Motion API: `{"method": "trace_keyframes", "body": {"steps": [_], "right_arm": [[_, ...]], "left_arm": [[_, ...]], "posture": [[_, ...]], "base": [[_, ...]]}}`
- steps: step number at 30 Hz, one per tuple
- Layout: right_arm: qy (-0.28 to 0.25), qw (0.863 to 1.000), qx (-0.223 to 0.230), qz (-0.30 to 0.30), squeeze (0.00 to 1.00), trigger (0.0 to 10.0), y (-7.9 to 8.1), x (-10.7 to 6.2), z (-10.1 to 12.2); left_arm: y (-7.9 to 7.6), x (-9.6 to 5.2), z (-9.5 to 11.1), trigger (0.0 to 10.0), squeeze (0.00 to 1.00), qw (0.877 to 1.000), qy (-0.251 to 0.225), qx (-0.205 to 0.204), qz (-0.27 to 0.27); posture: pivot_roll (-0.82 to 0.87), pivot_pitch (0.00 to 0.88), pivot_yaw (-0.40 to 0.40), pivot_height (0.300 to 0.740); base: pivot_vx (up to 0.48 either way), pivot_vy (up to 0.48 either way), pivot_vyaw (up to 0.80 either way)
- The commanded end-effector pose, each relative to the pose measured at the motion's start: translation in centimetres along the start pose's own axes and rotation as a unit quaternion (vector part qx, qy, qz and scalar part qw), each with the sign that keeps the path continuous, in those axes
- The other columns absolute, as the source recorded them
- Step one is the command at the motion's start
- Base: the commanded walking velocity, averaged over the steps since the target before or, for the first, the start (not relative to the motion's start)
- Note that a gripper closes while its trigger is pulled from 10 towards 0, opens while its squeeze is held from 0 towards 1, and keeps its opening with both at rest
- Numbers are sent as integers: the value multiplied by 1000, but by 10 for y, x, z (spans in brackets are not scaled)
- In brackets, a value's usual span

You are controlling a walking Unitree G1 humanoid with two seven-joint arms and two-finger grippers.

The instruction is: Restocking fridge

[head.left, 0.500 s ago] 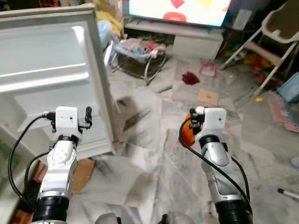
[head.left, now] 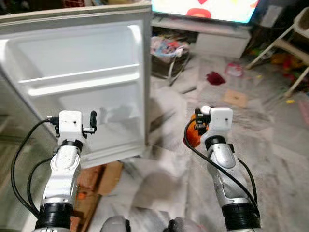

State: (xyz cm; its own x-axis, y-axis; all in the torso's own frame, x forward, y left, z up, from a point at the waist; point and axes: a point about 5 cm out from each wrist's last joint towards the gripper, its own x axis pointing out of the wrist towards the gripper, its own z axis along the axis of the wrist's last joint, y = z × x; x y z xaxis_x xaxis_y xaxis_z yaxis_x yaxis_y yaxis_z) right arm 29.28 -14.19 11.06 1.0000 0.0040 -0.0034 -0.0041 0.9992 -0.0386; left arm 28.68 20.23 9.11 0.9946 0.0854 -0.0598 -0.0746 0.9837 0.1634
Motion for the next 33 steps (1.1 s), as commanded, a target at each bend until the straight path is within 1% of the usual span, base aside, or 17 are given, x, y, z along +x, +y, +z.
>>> {"method": "trace_keyframes", "body": {"steps": [1,4,9,10,12,14,16,20,22,29,31,33], "right_arm": [[-14,1000,-9,-7,0,10000,-9,1,5],[-22,1000,-15,2,0,10000,-7,2,8],[-21,1000,-8,6,0,10000,-5,2,8],[-24,999,-17,15,0,10000,-3,2,8],[-28,999,-22,22,0,10000,-1,2,9],[-28,999,-22,23,0,10000,-1,2,9],[-26,999,-19,18,0,10000,-2,2,8],[-27,999,-21,21,0,10000,-1,3,9],[-27,999,-18,20,0,10000,-2,3,8],[-26,1000,-14,9,0,10000,-5,3,8],[-27,999,-27,4,0,10000,-6,3,8],[-26,999,-25,-4,0,10000,-7,3,7]], "left_arm": [[-10,1,2,10000,0,1000,-2,-9,-12],[-14,2,6,10000,0,1000,-13,1,-15],[-15,2,5,10000,0,1000,-9,-4,-21],[-14,0,5,10000,0,1000,-7,-2,-17],[-12,-1,4,10000,0,1000,-7,0,-16],[-11,-2,4,10000,0,1000,-8,2,-15],[-9,-1,3,10000,0,1000,-1,-6,-10],[-6,-1,4,10000,0,1000,0,14,13],[-7,0,6,10000,0,1000,-7,4,5],[-13,0,8,10000,0,1000,-14,-5,-27],[-14,-1,8,10000,0,999,-11,-10,-32],[-16,-1,8,10000,0,999,-12,-16,-38]], "posture": [[-4,39,-31,740],[-5,41,-31,740],[-9,44,-32,740],[-9,43,-31,740],[-6,48,-31,740],[-5,48,-32,740],[-5,51,-33,740],[-7,52,-34,740],[-9,53,-32,740],[-12,54,-31,740],[-12,55,-31,740],[-11,55,-31,740]], "base": [[0,334,0],[0,0,369],[0,0,800],[0,0,800],[0,0,800],[0,0,800],[0,0,800],[0,0,800],[0,0,716],[0,0,0],[0,0,0],[0,0,0]]}}
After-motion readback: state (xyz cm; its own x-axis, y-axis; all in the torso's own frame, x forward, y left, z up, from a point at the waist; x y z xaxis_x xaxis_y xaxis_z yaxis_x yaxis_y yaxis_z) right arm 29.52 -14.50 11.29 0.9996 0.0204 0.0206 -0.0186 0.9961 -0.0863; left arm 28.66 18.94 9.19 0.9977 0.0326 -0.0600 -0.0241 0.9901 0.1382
